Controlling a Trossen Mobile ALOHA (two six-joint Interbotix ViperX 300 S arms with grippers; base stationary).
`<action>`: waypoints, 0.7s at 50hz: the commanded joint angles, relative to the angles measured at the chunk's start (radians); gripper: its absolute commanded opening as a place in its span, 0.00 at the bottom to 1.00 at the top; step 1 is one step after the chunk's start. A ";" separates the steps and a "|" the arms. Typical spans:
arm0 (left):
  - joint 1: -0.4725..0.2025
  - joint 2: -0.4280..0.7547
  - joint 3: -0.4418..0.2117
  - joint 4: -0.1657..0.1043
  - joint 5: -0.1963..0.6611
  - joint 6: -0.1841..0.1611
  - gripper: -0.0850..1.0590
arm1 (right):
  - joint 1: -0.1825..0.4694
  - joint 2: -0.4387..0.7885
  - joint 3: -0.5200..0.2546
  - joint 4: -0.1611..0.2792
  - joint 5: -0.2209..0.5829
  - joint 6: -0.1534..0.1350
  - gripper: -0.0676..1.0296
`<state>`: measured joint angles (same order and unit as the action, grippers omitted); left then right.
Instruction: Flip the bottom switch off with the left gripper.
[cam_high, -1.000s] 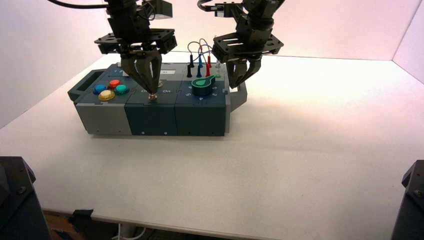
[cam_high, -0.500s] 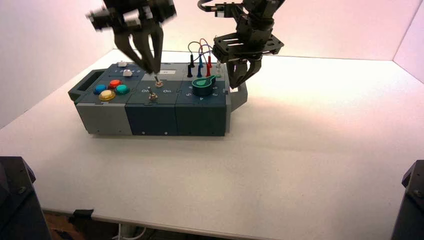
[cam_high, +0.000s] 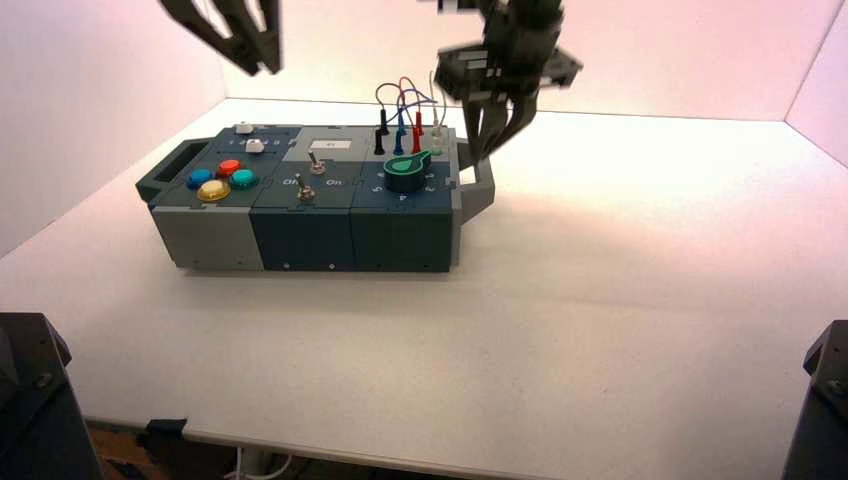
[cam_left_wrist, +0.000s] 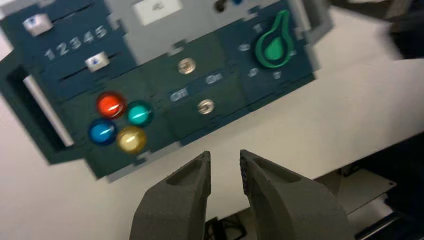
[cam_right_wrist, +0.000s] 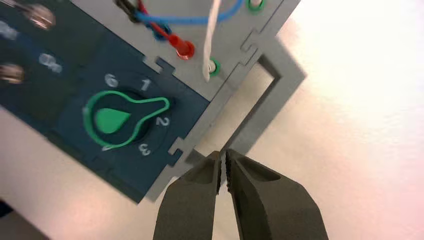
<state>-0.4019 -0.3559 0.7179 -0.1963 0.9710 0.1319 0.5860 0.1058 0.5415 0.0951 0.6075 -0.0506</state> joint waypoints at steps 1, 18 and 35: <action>0.021 -0.008 -0.005 0.003 0.008 0.015 0.38 | -0.002 -0.100 -0.005 0.000 0.020 0.003 0.12; 0.124 0.015 0.015 0.034 -0.041 0.052 0.49 | -0.003 -0.428 0.114 -0.011 0.132 0.008 0.58; 0.153 0.026 0.026 0.044 -0.077 0.052 0.54 | -0.078 -0.719 0.330 -0.025 0.155 0.015 0.77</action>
<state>-0.2516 -0.3267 0.7563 -0.1534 0.9020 0.1795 0.5415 -0.5415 0.8345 0.0736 0.7624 -0.0383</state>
